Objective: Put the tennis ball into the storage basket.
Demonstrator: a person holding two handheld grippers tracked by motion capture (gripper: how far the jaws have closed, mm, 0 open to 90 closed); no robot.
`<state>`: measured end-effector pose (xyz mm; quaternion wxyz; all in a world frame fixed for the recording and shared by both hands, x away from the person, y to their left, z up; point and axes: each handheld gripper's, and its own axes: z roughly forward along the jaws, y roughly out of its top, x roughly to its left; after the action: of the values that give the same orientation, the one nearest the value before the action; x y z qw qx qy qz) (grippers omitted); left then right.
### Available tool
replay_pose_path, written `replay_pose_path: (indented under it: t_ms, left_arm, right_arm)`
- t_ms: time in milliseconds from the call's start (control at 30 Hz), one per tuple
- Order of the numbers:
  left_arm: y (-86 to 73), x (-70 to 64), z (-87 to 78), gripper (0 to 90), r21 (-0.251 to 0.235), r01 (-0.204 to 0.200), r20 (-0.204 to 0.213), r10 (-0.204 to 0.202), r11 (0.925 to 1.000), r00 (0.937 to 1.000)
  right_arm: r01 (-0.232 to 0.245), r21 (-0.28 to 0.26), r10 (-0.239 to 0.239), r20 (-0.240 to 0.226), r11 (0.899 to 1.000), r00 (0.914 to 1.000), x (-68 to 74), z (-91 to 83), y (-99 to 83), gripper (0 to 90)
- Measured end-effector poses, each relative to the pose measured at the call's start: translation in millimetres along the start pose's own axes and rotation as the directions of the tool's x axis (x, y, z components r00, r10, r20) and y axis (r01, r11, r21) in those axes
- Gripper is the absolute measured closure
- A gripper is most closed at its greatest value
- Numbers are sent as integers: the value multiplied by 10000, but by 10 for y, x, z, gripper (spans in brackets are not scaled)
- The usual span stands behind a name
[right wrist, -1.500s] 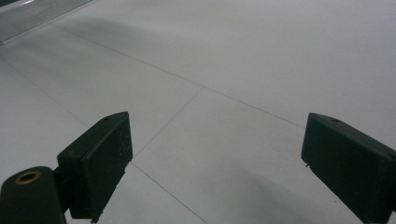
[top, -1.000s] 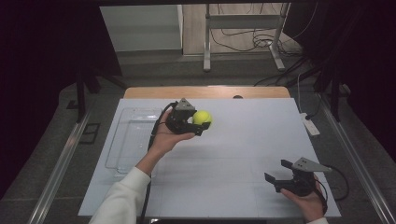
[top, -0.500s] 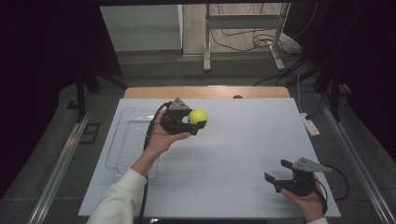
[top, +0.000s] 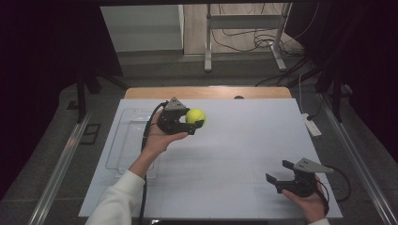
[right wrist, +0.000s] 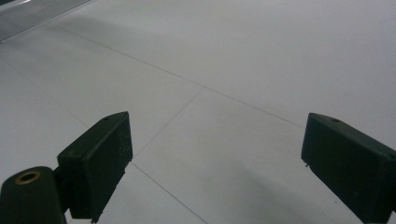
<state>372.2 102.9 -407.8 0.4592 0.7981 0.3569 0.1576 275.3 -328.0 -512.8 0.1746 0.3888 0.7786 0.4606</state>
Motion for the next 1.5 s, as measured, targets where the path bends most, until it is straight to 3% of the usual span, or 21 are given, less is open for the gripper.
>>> replay_pose_path:
  t_ms: [900,1500]
  left_arm:
    - [-57,138,-166,278,-273,231,-394,-242,9994,9989]
    - [-148,269,-284,279,-413,496,-851,-530,9979,9950]
  right_arm:
    - [29,24,-29,4,10000,10000,6,3,4,92]
    - [61,-12,-61,-21,10000,10000,9,-1,6,92]
